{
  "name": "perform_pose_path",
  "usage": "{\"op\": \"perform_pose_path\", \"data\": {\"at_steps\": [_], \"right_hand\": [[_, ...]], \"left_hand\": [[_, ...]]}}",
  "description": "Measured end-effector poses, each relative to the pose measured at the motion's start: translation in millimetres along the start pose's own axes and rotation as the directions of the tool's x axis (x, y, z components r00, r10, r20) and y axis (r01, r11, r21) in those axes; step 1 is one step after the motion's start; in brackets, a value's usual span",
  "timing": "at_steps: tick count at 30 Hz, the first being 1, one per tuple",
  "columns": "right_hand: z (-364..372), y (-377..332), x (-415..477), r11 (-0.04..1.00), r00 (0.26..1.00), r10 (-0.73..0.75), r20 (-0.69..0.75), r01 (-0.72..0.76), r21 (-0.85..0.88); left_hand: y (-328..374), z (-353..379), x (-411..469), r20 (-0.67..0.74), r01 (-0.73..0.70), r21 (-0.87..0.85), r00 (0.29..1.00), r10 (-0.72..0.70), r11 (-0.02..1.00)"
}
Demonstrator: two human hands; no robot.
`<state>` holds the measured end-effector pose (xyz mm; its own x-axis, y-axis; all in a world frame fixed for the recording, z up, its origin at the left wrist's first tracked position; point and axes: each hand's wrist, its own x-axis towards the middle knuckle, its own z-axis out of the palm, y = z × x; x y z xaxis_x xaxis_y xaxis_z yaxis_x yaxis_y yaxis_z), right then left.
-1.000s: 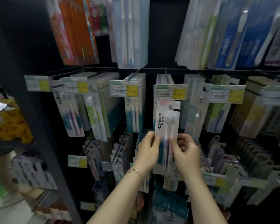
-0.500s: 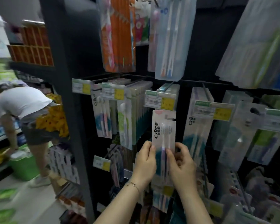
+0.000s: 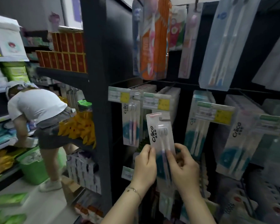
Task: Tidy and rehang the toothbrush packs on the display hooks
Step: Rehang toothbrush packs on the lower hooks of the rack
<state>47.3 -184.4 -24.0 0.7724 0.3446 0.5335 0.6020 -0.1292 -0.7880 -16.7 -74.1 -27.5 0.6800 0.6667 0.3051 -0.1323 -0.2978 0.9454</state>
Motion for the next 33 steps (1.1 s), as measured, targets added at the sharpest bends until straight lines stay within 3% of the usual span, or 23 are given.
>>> {"op": "perform_pose_path", "data": {"at_steps": [7, 17, 28, 33], "right_hand": [[54, -28, 8, 0.995, 1.000, 0.007, -0.004, -0.007, -0.099], [94, -50, 33, 0.974, 0.999, 0.004, -0.047, -0.014, -0.225], [108, -68, 49, 0.977, 0.987, -0.057, -0.150, 0.024, -0.212], [108, -64, 49, 0.975, 0.987, 0.036, -0.155, -0.068, -0.210]], "left_hand": [[-20, -54, 29, 0.008, 0.054, -0.006, 0.999, -0.054, 0.999], [-19, -92, 62, 0.085, 0.026, -0.036, 0.996, -0.023, 0.999], [-7, -100, 86, 0.154, -0.007, -0.019, 0.988, 0.010, 1.000], [-3, -98, 92, 0.168, -0.039, 0.014, 0.985, 0.036, 0.999]]}}
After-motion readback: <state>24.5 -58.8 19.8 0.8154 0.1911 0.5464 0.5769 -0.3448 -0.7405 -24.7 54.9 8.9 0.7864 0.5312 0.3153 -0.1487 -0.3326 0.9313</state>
